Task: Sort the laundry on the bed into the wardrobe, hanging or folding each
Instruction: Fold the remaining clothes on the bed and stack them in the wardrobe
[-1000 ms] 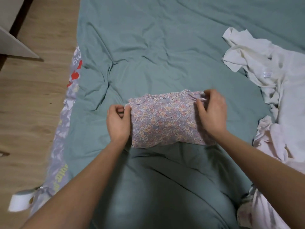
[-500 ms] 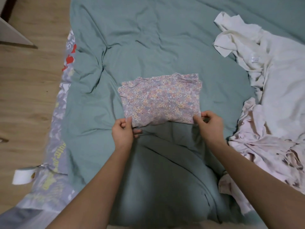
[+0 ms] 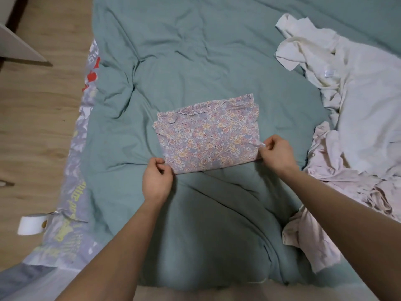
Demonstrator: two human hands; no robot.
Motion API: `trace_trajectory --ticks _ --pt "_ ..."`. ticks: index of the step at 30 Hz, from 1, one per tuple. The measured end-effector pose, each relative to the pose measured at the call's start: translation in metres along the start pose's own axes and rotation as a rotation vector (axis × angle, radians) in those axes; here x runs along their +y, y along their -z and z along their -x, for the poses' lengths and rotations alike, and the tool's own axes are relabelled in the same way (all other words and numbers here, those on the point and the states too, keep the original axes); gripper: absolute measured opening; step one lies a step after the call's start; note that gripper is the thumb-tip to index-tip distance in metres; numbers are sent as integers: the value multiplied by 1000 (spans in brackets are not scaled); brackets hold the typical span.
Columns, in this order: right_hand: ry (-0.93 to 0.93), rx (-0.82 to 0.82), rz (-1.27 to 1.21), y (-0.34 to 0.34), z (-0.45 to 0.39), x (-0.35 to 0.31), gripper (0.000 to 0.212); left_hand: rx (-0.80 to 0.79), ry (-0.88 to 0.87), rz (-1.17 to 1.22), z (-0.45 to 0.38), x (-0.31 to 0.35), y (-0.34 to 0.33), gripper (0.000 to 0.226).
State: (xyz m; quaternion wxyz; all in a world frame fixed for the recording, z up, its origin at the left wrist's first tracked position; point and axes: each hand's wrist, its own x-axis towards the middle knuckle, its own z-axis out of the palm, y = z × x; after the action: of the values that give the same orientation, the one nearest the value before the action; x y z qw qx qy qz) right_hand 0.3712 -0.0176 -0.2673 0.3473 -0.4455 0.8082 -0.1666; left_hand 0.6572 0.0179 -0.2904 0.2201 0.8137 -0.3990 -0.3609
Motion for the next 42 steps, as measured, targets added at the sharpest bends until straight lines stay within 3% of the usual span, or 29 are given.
trace_trajectory --ticks 3,6,9,11,15,20,22,25,28,33,37,42 --pt "53 183 33 -3 -8 -22 22 226 -137 -119 -10 24 3 21" --pt "211 275 86 -12 -31 -44 33 255 -225 -116 -43 46 -3 31" --pt "196 269 182 -19 -60 -57 32 278 -103 -89 -75 60 -7 40" --pt "170 290 206 -19 -71 -59 21 300 -69 -37 -84 62 -9 29" --pt "356 380 117 -15 -76 -59 18 340 -302 166 -88 61 -10 12" --pt "280 332 23 -18 -78 -46 26 397 -80 191 -96 49 -11 21" --pt "175 303 -33 -20 -67 -40 36 322 63 151 -87 47 -14 36" --pt "57 207 8 -25 -52 -40 45 81 188 41 -73 47 -17 62" --pt "2 170 -10 -32 -51 -53 49 -14 169 65 -74 50 -18 60" --pt "-80 68 -130 -37 -52 -71 35 70 53 230 -66 56 -4 39" --pt "38 53 -434 -10 -23 -95 23 161 -1 369 -38 67 35 32" --pt "230 -54 -189 15 32 -132 24 211 51 267 13 66 96 30"
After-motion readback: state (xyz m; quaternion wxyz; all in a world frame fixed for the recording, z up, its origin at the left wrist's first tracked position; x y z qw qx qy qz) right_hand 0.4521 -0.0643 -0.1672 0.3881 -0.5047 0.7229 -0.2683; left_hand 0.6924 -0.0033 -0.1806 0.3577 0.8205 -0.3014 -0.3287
